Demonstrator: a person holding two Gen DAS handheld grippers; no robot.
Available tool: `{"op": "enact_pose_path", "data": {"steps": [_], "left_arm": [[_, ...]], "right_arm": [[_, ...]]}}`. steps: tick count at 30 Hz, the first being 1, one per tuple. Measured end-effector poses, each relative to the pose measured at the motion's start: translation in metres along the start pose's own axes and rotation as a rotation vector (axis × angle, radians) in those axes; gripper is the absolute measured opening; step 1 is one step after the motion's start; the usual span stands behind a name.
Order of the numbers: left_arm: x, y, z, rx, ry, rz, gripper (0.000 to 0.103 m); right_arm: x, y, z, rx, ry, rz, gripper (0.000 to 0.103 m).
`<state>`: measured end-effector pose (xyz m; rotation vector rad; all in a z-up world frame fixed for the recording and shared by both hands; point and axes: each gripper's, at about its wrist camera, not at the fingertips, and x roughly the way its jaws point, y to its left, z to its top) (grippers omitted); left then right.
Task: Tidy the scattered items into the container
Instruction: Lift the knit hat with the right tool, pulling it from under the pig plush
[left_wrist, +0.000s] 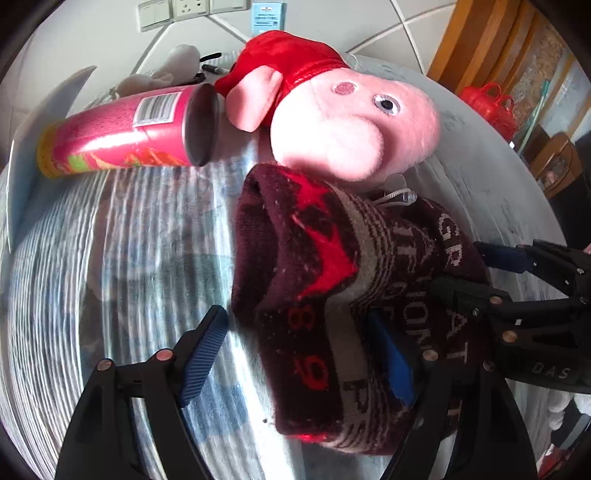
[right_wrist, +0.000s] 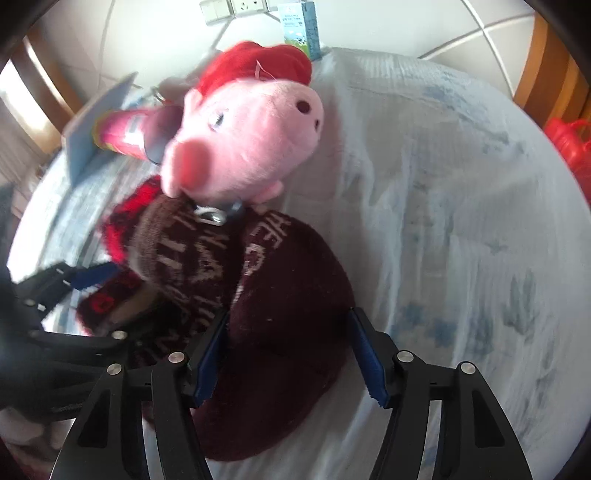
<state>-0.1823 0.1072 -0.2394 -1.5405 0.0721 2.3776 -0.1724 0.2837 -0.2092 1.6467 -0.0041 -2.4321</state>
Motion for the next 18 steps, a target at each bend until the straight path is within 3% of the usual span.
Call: {"op": "enact_pose_path", "data": {"steps": [2,4,5,11,16,18], "left_arm": [[-0.003,-0.002,0.001,0.0,-0.001,-0.006,0.052],[-0.009,-0.007,0.0,0.003,0.002,-0.013,0.037],[-0.013,-0.011,0.0,0.011,0.004,-0.017,0.025],[-0.007,-0.021,-0.002,0.039,0.018,-0.009,0.021],[-0.027,-0.024,-0.008,0.025,-0.02,-0.045,0.019],[-0.042,-0.025,-0.013,0.027,-0.04,-0.049,0.019]], "right_arm": [[0.001,0.002,0.0,-0.005,0.005,-0.009,0.063],[-0.002,0.001,-0.001,0.027,0.008,0.024,0.047],[-0.004,0.002,-0.002,0.03,0.006,0.03,0.045],[0.001,0.005,-0.004,0.013,-0.003,0.026,0.041],[-0.015,0.01,-0.011,0.018,-0.027,0.052,0.025],[-0.025,0.015,-0.014,0.015,-0.038,0.072,0.023]]}}
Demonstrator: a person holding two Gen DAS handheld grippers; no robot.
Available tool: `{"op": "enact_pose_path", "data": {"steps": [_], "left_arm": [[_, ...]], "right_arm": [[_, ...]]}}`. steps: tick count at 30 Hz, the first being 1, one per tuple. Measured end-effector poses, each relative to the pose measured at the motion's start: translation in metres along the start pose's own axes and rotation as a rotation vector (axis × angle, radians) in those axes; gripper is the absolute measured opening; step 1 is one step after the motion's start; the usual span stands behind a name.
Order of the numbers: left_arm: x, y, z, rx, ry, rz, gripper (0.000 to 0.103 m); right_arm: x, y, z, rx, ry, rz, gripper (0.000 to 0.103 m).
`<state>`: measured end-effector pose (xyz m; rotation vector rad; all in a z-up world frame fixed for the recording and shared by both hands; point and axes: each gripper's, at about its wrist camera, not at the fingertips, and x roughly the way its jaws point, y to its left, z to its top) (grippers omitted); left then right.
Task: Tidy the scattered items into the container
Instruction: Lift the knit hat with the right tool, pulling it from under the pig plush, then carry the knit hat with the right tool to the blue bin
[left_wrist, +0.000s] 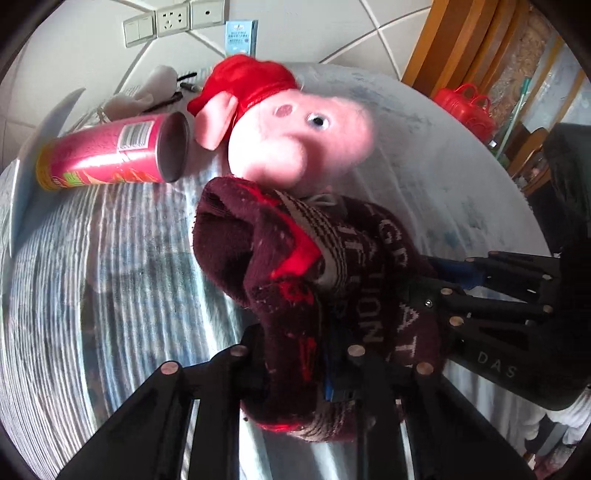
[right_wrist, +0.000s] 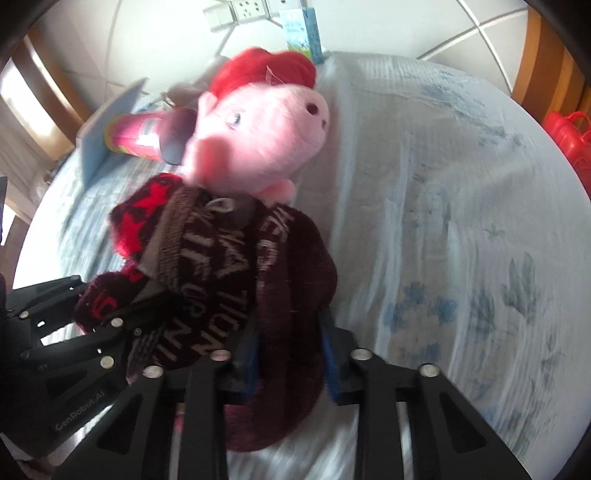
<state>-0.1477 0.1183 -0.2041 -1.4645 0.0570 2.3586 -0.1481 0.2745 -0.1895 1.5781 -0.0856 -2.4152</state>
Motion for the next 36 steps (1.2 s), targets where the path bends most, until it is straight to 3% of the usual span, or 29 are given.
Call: {"op": "enact_pose_path", "data": {"steps": [6,12,26,36], "left_arm": [[-0.045,0.003,-0.02,-0.006,-0.055,0.013,0.019],[-0.079,0.015,-0.047,-0.08,-0.09,0.085,0.019],[-0.141,0.067,-0.161,-0.418,-0.135,0.281,0.019],[-0.205,0.108,-0.248,-0.623,-0.172,0.416,0.019]], "right_arm": [[-0.032,0.025,-0.008,-0.017,-0.045,0.037,0.023],[-0.042,0.061,-0.015,-0.113,-0.049,0.097,0.023],[-0.033,0.175,-0.052,-0.477,0.028,0.261,0.023],[-0.033,0.283,-0.097,-0.69,0.066,0.381,0.023]]}}
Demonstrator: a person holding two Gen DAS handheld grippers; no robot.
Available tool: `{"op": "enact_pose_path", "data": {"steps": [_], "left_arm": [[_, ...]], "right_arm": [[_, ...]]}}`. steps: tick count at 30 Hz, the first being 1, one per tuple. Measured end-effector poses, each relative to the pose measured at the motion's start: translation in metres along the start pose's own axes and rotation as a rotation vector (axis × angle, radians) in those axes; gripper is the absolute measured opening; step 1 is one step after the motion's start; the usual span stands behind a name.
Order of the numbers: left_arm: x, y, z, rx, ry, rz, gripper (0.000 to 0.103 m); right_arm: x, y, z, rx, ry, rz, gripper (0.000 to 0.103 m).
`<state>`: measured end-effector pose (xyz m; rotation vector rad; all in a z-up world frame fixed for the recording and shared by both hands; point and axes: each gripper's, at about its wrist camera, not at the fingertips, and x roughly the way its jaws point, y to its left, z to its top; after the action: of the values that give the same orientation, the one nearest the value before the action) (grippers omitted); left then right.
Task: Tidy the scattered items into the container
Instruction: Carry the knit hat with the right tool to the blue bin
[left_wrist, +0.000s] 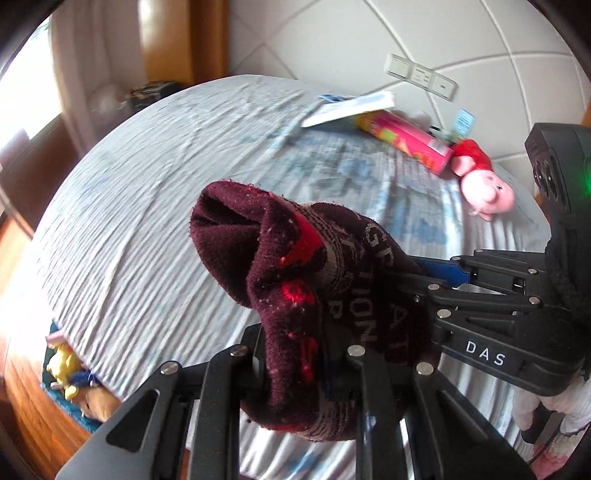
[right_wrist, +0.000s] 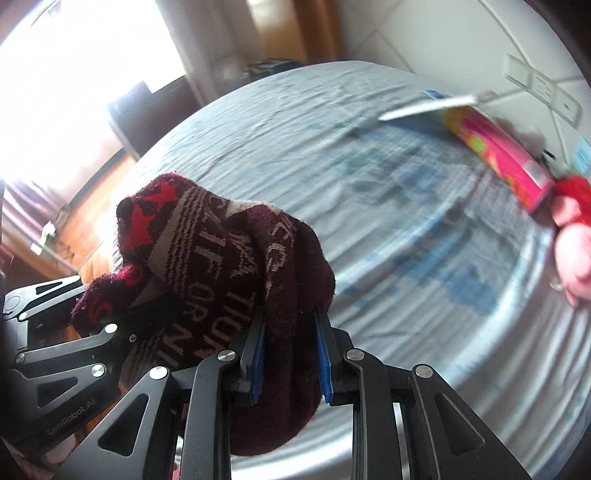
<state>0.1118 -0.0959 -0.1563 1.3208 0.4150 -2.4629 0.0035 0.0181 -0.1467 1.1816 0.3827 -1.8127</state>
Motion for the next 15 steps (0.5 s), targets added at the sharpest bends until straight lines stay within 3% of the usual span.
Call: {"op": "enact_pose_path", "data": {"steps": [15], "left_arm": [[-0.068,0.182,-0.06,-0.239,-0.049,0.144,0.019]], "right_arm": [[0.068,0.212,0.035,-0.261,0.054,0.128,0.023]]}}
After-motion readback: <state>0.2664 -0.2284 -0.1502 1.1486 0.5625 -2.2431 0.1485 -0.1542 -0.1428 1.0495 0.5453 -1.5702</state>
